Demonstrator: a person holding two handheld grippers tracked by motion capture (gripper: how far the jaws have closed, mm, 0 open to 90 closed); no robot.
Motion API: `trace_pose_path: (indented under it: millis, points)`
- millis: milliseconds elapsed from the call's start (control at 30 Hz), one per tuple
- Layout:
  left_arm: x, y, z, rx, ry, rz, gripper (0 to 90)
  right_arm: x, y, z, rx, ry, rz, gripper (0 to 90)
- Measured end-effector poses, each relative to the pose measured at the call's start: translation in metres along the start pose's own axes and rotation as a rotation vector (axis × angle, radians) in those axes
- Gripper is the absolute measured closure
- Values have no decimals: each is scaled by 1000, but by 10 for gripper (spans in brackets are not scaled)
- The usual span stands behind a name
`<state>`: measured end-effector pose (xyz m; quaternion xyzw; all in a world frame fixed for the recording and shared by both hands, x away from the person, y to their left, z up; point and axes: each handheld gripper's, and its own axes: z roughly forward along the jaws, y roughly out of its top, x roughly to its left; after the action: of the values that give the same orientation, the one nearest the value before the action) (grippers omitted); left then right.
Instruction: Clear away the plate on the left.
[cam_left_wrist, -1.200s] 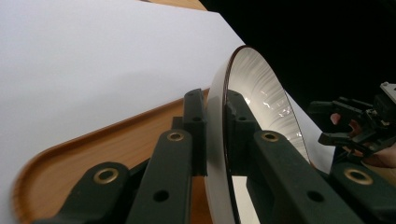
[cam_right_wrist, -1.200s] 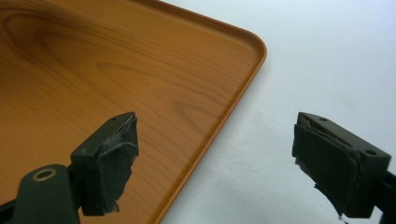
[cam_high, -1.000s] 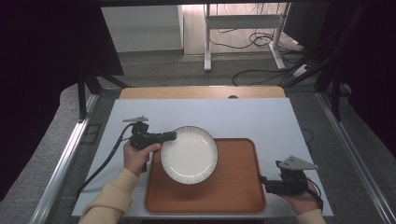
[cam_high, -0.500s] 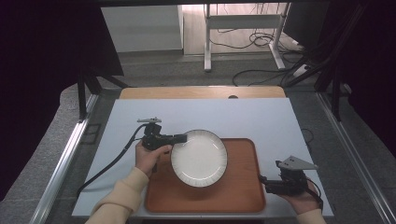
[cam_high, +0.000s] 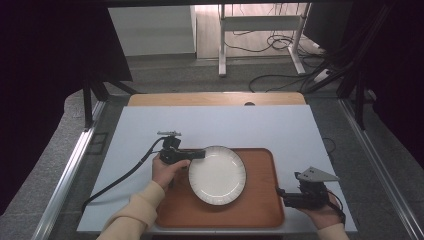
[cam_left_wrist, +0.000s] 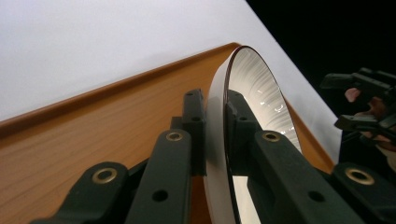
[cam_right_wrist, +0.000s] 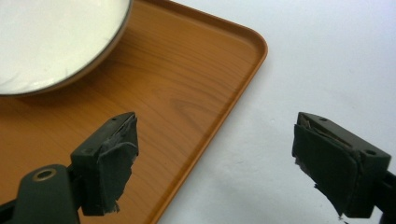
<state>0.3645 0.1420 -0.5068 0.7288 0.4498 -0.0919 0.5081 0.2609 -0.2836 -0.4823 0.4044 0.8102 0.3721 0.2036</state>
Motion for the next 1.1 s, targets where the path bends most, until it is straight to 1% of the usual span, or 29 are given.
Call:
trace_pose_path:
  millis: [100, 133, 233, 300, 333, 400, 433, 500, 533, 600, 633, 667, 700, 733, 800, 833, 867, 900, 933, 1000, 1033, 1067, 1100]
  points:
    - [1, -1, 3, 2, 3, -6, 812, 0, 0, 0, 0, 0, 2, 147]
    - [3, -2, 5, 13, 7, -4, 812, 0, 0, 0, 0, -2, 3, 147]
    - [4, -3, 7, 16, 2, -12, 814, -1, 0, 0, -1, -5, 6, 147]
    - [5, -3, 8, 18, 6, -11, 818, -1, 0, 0, 0, -4, 6, 147]
    - [6, -3, 9, 29, 23, -8, 821, 0, 0, 0, 1, -4, 6, 147]
    - [7, -4, 10, 41, 43, 0, 827, 0, 0, 1, 2, -3, 5, 147]
    - [8, -4, 11, 47, 51, -2, 829, 0, 0, 1, 2, -3, 5, 147]
    - [9, -4, 12, 51, 55, 2, 832, 0, 0, 1, 2, -3, 4, 147]
    - [10, -4, 12, 61, 62, 5, 832, 0, 0, 1, 2, -3, 4, 147]
    - [11, -5, 14, 65, 68, 1, 833, 0, 1, 1, 2, -7, 7, 147]
    - [12, -5, 14, 78, 77, 3, 832, -1, 0, 1, 2, -5, 8, 147]
    - [13, -5, 15, 81, 79, 2, 830, -1, 1, 1, 3, -5, 7, 147]
    - [13, -5, 15, 81, 79, 2, 820, 0, 1, 1, 2, -4, 6, 147]
    - [13, -6, 16, 92, 90, 11, 809, 0, 1, 1, 3, -4, 5, 147]
    - [15, -7, 18, 113, 101, 15, 785, 0, 0, 1, 3, -4, 4, 147]
    - [15, -7, 18, 113, 101, 15, 772, 0, 0, 1, 3, -4, 4, 147]
    - [16, -8, 20, 128, 118, 21, 767, -1, 0, 1, 4, -4, 5, 147]
    - [16, -9, 20, 137, 125, 27, 760, -1, 0, 1, 2, -4, 6, 147]
    - [16, -9, 20, 137, 125, 27, 751, -1, 0, 1, 2, -4, 5, 147]
    - [17, -10, 22, 158, 129, 30, 734, 0, 0, 1, 2, -4, 5, 147]
    - [17, -10, 22, 158, 129, 30, 726, -1, 0, 1, 2, -4, 5, 147]
    - [18, -10, 22, 175, 130, 35, 711, -1, 0, 1, 2, -5, 4, 147]
    - [18, -10, 22, 175, 130, 35, 703, -1, 0, 1, 2, -5, 4, 147]
